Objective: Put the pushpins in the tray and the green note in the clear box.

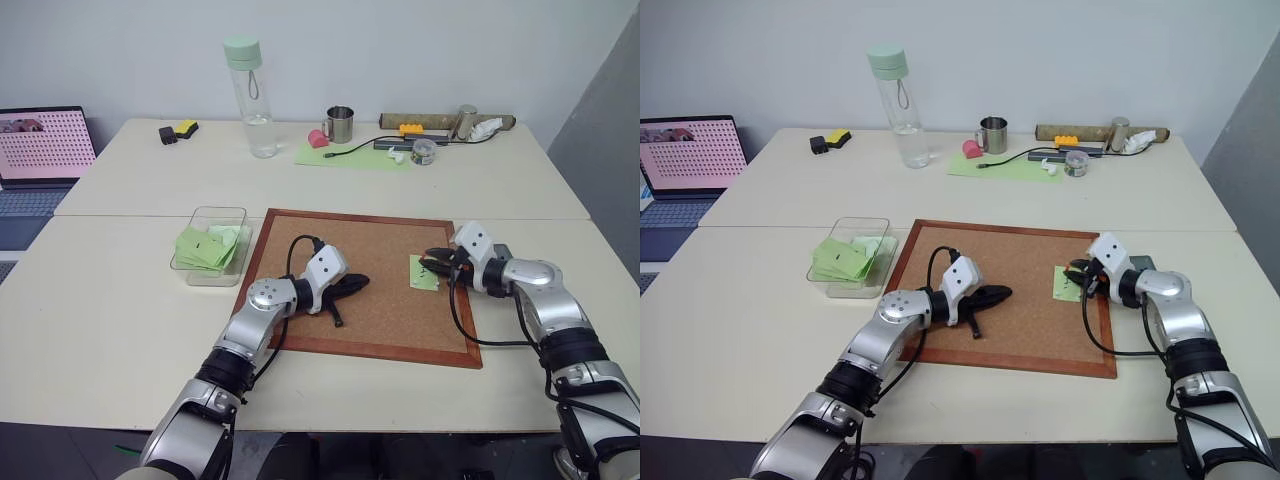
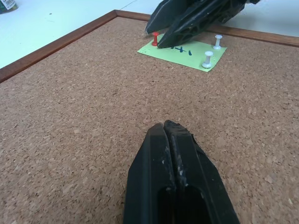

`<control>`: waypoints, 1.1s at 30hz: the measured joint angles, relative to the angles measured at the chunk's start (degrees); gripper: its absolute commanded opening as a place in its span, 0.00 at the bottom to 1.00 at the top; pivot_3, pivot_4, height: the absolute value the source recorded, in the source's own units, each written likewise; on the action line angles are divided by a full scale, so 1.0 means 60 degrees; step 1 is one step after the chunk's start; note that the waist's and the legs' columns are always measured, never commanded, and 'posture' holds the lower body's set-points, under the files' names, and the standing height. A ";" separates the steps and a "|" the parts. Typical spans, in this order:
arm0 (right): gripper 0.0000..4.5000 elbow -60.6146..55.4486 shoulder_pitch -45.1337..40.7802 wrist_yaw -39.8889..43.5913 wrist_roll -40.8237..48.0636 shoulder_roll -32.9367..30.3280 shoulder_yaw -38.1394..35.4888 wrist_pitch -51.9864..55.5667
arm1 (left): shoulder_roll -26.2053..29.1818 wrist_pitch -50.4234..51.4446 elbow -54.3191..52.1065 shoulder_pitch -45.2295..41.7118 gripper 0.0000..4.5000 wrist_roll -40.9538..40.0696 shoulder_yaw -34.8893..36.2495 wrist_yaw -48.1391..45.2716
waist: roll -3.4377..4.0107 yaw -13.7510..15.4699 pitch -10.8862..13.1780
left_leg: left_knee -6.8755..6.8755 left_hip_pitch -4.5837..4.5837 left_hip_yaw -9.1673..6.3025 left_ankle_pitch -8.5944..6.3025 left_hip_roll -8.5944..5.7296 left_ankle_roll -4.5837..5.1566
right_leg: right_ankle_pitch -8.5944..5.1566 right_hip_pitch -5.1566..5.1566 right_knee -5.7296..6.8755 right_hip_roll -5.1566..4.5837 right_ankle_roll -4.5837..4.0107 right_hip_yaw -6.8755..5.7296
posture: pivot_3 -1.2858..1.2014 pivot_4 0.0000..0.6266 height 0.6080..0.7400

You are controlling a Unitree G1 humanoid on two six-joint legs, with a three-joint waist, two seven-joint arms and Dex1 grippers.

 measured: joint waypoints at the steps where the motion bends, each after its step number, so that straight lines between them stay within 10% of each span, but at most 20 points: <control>1: 0.06 0.0004 0.0000 -0.0013 0.0000 0.0047 -0.0003 -0.0005 | -0.0001 0.0001 0.0000 -0.0001 0.00 0.0000 0.0000 0.0000 | 0.0000 -0.0001 0.0000 | 0.0000 0.0000 0.0000 0.0000 0.0000 0.0000 | 0.0000 0.0000 0.0000 0.0000 0.0000 0.0000 | 0.52 0.24 1.00; 24: 0.00 -0.2185 0.0202 -0.0033 0.1091 -0.0001 -0.0987 0.1794 | -0.0159 -0.0055 0.0075 0.0064 0.00 0.0196 0.0102 0.0291 | 0.0015 0.0005 -0.0018 | 0.0000 0.0004 -0.0001 -0.0001 -0.0001 0.0002 | 0.0000 0.0005 0.0002 -0.0001 0.0000 0.0001 | 0.52 0.24 1.00; 33: 0.00 -0.2463 0.0529 -0.0745 0.0303 -0.2120 -0.1307 0.2908 | -0.0204 -0.0087 0.0039 0.0094 0.00 0.0314 0.0101 0.0325 | 0.0023 0.0028 -0.0030 | -0.0003 0.0003 0.0001 -0.0002 -0.0001 0.0003 | 0.0000 0.0007 -0.0002 -0.0002 0.0000 0.0002 | 0.52 0.24 1.00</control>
